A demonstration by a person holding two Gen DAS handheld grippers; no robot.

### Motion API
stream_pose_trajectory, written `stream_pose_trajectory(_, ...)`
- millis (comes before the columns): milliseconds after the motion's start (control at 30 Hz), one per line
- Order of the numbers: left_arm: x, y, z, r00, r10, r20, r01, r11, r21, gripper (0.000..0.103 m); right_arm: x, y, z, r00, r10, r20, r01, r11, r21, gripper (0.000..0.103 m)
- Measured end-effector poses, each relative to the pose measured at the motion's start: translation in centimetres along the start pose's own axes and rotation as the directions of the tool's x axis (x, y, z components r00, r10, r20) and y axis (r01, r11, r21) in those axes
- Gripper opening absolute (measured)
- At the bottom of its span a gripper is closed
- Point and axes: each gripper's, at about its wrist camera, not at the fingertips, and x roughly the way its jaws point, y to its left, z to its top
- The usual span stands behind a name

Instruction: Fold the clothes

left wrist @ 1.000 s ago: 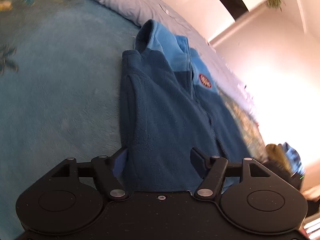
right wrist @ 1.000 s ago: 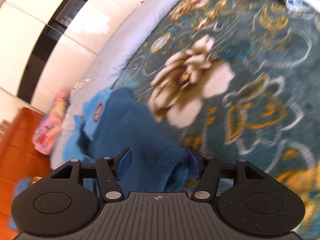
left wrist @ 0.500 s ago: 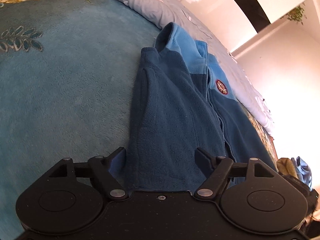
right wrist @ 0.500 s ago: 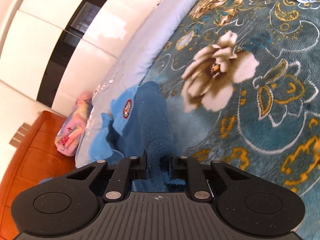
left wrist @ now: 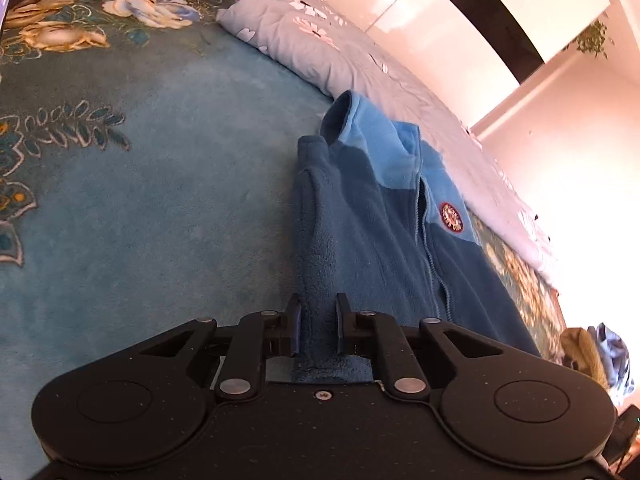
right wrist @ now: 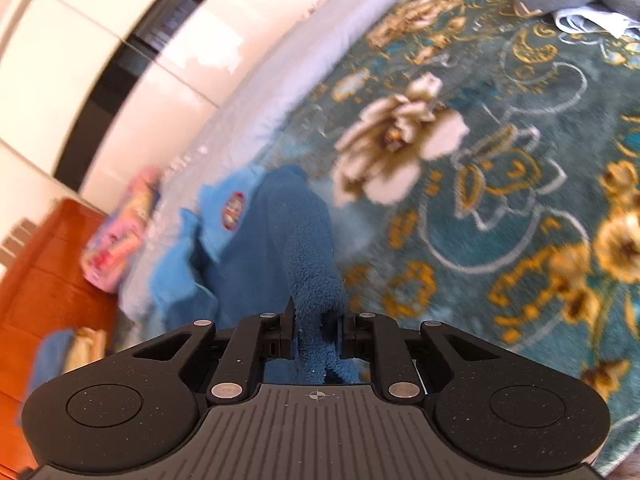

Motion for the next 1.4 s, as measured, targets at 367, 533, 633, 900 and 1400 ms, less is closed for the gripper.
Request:
stream_pose_trajectory(367, -2.7, 1.0, 4.0, 0.991, 0.035, 0.129, -0.049, 0.993, 0.105, 0.032, -4.3, -1.3, 0.6, 0.984, -0.121, 0.132, 0.121, 0.993, 0.009, 0.023)
stream_pose_trajectory(533, -1.8, -1.6, 6.8, 0.988, -0.041, 0.152, 0.007, 0.976, 0.218, 0.051, -2.7, 5.0, 2.0, 0.984, -0.118, 0.136, 0.148, 0.96, -0.238, 0.031)
stream_pose_trajectory(633, 0.9, -4.3, 8.3, 0.99, -0.076, 0.12, 0.041, 0.961, 0.272, 0.056, -0.5, 9.8, 3.1, 0.989, -0.102, 0.107, 0.137, 0.903, -0.407, 0.037)
stream_pose_trajectory(900, 7.9, -9.6, 11.1, 0.996, -0.065, 0.057, 0.033, 0.896, 0.443, 0.069, 13.7, 19.3, 5.8, 0.999, -0.009, -0.045, -0.018, 0.828, -0.56, 0.055)
stream_pose_trajectory(1400, 10.7, -6.6, 14.1, 0.991, 0.068, 0.115, -0.11, 0.903, 0.416, 0.074, 25.3, 22.6, 4.8, 0.98, -0.093, -0.178, -0.045, 0.761, -0.647, 0.013)
